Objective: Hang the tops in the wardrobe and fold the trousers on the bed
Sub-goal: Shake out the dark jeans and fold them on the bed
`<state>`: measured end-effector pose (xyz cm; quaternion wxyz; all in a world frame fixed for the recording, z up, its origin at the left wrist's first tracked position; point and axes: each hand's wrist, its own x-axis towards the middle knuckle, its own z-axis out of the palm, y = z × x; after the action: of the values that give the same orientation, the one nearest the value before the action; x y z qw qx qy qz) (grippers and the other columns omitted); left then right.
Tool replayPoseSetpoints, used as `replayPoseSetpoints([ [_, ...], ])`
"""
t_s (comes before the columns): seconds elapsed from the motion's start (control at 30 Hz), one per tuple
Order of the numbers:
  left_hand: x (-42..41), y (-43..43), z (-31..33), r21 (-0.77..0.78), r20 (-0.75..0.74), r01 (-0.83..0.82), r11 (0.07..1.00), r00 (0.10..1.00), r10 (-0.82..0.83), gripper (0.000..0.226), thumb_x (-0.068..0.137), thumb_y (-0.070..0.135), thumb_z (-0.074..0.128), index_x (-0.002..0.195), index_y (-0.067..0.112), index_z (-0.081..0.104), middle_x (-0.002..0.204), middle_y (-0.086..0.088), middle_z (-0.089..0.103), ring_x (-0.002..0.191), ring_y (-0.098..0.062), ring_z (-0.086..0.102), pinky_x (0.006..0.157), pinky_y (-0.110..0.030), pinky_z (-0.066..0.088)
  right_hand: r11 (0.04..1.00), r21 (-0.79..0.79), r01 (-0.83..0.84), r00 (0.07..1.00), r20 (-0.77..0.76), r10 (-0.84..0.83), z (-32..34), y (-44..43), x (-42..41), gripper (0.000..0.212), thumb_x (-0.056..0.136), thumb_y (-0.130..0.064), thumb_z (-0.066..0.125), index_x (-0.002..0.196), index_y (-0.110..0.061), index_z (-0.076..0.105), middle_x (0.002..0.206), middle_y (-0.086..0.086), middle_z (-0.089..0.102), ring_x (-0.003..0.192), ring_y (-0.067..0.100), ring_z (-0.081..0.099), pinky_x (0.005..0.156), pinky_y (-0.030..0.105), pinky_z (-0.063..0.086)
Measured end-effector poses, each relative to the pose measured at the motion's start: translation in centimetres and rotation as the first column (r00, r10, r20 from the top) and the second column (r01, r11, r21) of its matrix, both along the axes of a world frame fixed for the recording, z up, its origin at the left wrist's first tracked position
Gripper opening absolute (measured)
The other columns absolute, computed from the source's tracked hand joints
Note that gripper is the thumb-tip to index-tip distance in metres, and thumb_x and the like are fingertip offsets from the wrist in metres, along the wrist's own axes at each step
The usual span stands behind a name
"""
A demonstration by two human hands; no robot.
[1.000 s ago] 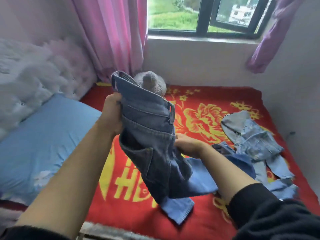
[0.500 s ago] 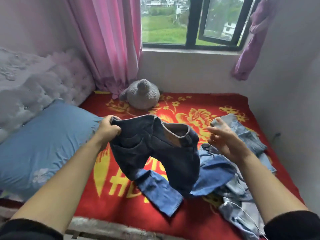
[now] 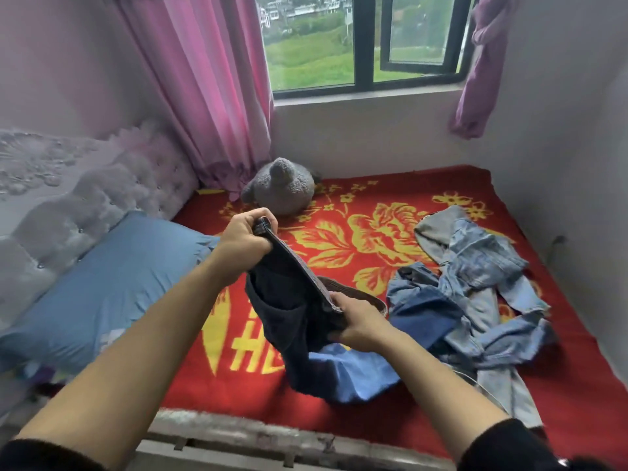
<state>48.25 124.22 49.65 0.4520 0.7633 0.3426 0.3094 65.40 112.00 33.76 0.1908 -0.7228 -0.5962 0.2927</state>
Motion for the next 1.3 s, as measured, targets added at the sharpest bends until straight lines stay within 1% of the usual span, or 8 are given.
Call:
replayPoseSetpoints([
  [0.2, -3.5, 1.6, 0.4, 0.050, -0.163, -0.076, 0.996, 0.983, 0.084, 0.023, 0.060, -0.003, 0.050, 0.073, 0.016, 0.049, 0.053, 0.014, 0.040, 0.048, -0.002, 0.034, 0.044, -0.016, 0.029, 0.993, -0.097, 0.067, 0.966, 0.256, -0.040, -0.5, -2.4, 4.0, 0.004, 0.081, -0.028, 0.060, 0.082, -0.024, 0.061, 0.087, 0.004, 0.067, 0.092, 0.029, 0.067, 0.066, 0.032, 0.046],
  [0.4, -4.2, 4.9, -2.5, 0.125, -0.481, 0.056, 0.991, 0.877, 0.011, 0.032, 0.072, -0.010, 0.060, 0.074, 0.019, 0.046, 0.062, 0.005, 0.044, 0.055, -0.009, 0.039, 0.049, -0.022, 0.031, 0.911, -0.175, 0.374, 0.879, 0.381, -0.287, 1.1, -3.0, 8.2, 0.069, 0.078, -0.017, 0.065, 0.137, -0.016, 0.029, 0.093, 0.006, 0.061, 0.074, 0.023, 0.054, 0.056, 0.030, 0.042],
  [0.5, -3.5, 6.9, -4.5, 0.275, -0.691, 0.212, 0.938, 0.722, 0.040, 0.030, 0.071, 0.000, 0.062, 0.072, 0.024, 0.044, 0.072, 0.004, 0.052, 0.070, -0.018, 0.048, 0.055, -0.025, 0.036, 0.893, -0.370, 0.254, 0.877, 0.477, -0.052, 1.0, -3.1, 7.6, 0.014, 0.078, -0.020, 0.065, 0.076, -0.013, 0.053, 0.082, 0.004, 0.059, 0.071, 0.021, 0.056, 0.058, 0.027, 0.045],
  [0.67, -2.3, 9.1, -9.8, 0.284, -0.955, 0.464, 0.839, 0.209, 0.208, 0.037, 0.080, 0.010, 0.055, 0.112, 0.028, 0.063, 0.117, 0.003, 0.061, 0.111, -0.021, 0.058, 0.075, -0.031, 0.046, 0.841, -0.509, 0.185, 0.764, 0.613, 0.203, -0.5, -1.7, 6.4, 0.039, 0.086, -0.031, 0.057, 0.119, -0.012, 0.062, 0.123, 0.009, 0.059, 0.118, 0.031, 0.053, 0.099, 0.043, 0.037],
  [0.9, -3.7, 14.8, -13.5, 0.009, -0.992, 0.463, 0.887, -0.109, 0.067, 0.027, 0.081, 0.012, 0.056, 0.106, 0.016, 0.066, 0.112, -0.001, 0.067, 0.104, -0.022, 0.065, 0.078, -0.034, 0.052, 0.719, -0.672, 0.177, 0.941, 0.330, 0.077, -1.8, 4.0, 6.9, 0.023, 0.081, -0.014, 0.045, 0.104, -0.015, 0.050, 0.119, 0.010, 0.064, 0.094, 0.024, 0.071, 0.075, 0.036, 0.057],
  [1.1, -1.7, 26.0, -11.2, 0.089, -0.977, 0.309, 0.947, 0.213, 0.022, 0.033, 0.080, 0.003, 0.048, 0.105, 0.019, 0.060, 0.110, -0.009, 0.065, 0.085, -0.030, 0.070, 0.058, -0.034, 0.056, 0.777, -0.574, 0.260, 0.951, 0.291, -0.103, 3.4, 16.3, 11.4, 0.025, 0.080, 0.000, 0.052, 0.099, -0.005, 0.068, 0.092, 0.014, 0.072, 0.074, 0.023, 0.073, 0.066, 0.036, 0.061],
  [1.2, 0.3, 32.8, -5.6, 0.312, -0.843, 0.167, 0.935, 0.502, 0.192, 0.031, 0.079, 0.003, 0.051, 0.102, 0.021, 0.062, 0.110, -0.016, 0.067, 0.091, -0.035, 0.068, 0.069, -0.034, 0.055, 0.910, -0.100, 0.402, 0.862, 0.376, -0.340, 10.7, 23.2, 13.8, 0.030, 0.086, 0.000, 0.053, 0.104, -0.012, 0.074, 0.101, 0.006, 0.072, 0.093, 0.019, 0.066, 0.076, 0.023, 0.049],
  [1.3, 3.4, 38.0, 3.4, 0.469, -0.585, -0.011, 0.883, 0.745, 0.320, 0.046, 0.081, 0.000, 0.054, 0.118, 0.026, 0.065, 0.118, -0.015, 0.067, 0.107, -0.036, 0.063, 0.089, -0.035, 0.049, 0.786, 0.382, 0.486, 0.787, 0.200, -0.584, 19.4, 27.8, 15.9, 0.048, 0.082, 0.004, 0.047, 0.119, -0.016, 0.070, 0.126, 0.009, 0.066, 0.120, 0.025, 0.059, 0.103, 0.024, 0.043],
])
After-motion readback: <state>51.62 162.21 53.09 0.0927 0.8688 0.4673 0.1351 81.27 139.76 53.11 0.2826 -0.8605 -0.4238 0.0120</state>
